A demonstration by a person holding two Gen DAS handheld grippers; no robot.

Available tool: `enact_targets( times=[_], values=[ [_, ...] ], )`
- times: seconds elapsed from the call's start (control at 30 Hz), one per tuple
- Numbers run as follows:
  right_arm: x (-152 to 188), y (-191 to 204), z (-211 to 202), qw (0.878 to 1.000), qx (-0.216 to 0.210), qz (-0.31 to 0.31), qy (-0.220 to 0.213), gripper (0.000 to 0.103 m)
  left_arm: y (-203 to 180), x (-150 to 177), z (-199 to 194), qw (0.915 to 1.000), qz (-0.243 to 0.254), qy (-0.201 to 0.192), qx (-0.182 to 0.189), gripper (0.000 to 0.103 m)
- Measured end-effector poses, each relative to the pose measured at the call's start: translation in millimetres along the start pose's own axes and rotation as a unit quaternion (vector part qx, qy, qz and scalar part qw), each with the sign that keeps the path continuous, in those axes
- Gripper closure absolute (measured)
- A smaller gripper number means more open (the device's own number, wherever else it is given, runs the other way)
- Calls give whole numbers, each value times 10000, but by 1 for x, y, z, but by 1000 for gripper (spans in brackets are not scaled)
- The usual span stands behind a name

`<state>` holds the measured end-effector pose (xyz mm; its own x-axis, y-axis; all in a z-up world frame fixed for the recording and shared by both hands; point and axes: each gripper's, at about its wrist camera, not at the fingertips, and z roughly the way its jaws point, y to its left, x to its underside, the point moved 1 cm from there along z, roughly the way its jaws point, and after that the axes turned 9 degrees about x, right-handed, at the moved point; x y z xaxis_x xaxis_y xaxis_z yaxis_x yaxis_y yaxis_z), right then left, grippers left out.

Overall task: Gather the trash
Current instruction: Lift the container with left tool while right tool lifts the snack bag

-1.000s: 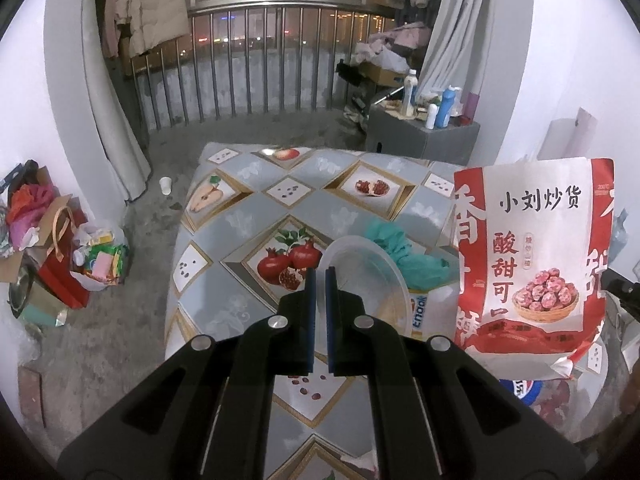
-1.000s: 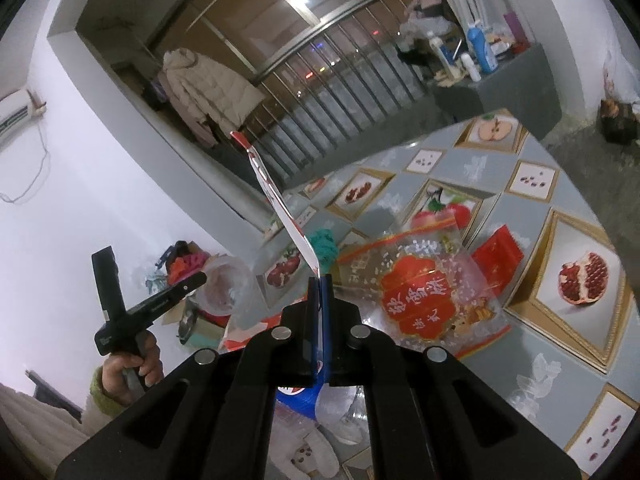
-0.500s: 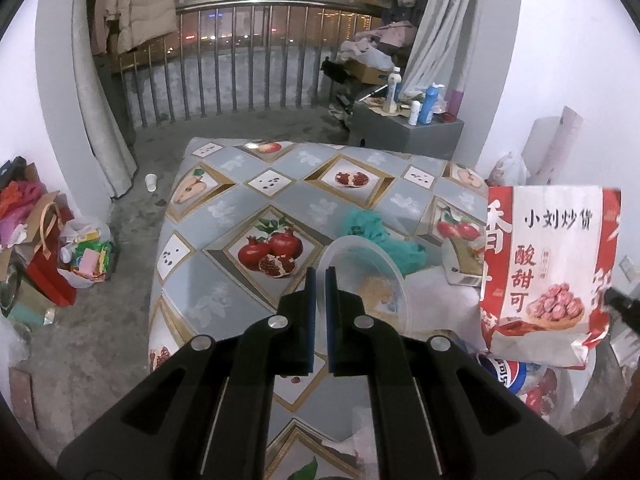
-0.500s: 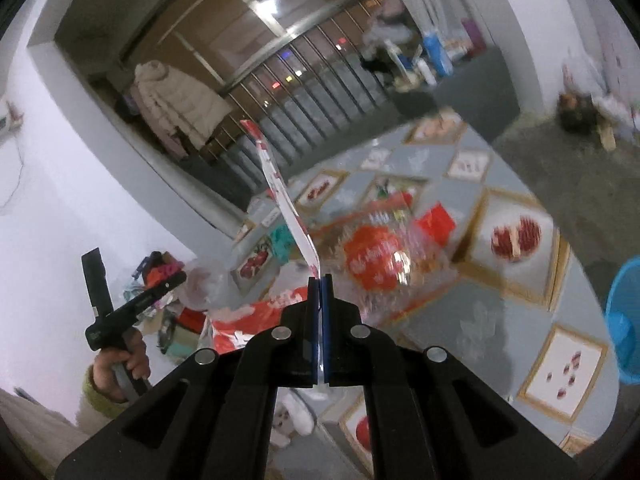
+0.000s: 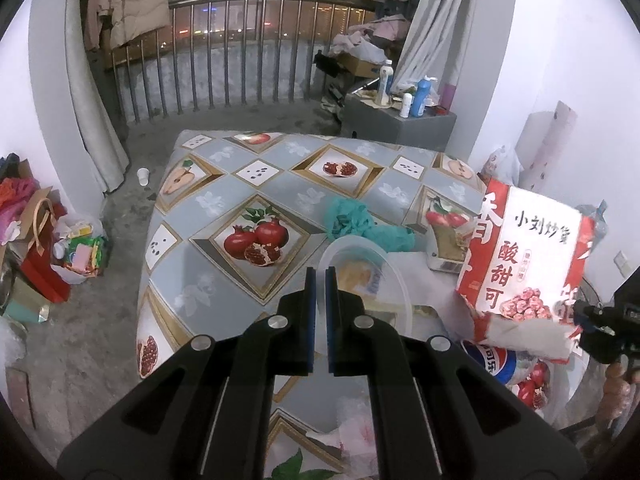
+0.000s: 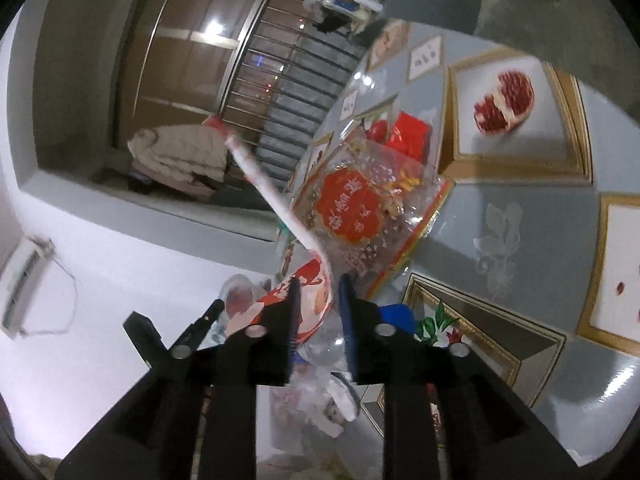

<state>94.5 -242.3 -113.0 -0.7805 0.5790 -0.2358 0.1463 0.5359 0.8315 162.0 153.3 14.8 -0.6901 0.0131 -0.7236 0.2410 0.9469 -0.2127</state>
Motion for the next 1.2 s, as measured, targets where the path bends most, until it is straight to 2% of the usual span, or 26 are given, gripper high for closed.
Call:
enact_targets(
  times=[0.13,0.37,0.43,0.57,0.9,1.2],
  values=[
    [0,-8,13,9998,9,162,113,79,-2,-1,2,10000,6,23,-5,100],
    [0,-16,25,9981,-269,484,251,79,-2,-3,3,10000,-9,35,-50,100],
    [4,-19,21,9976,-354,532,279,91,-1,-4,3,10000,-15,29,-74,100],
    [7,-21,17,9965,-520,594,279,98,0,-6,2,9999,-23,20,-112,100],
    [8,-13,-8,9938,-948,579,-17,99,-5,-13,-12,9997,85,-156,-170,100],
    [13,-2,-56,9923,-1083,300,-514,100,-29,-21,-38,9984,349,-434,-101,100]
  ],
)
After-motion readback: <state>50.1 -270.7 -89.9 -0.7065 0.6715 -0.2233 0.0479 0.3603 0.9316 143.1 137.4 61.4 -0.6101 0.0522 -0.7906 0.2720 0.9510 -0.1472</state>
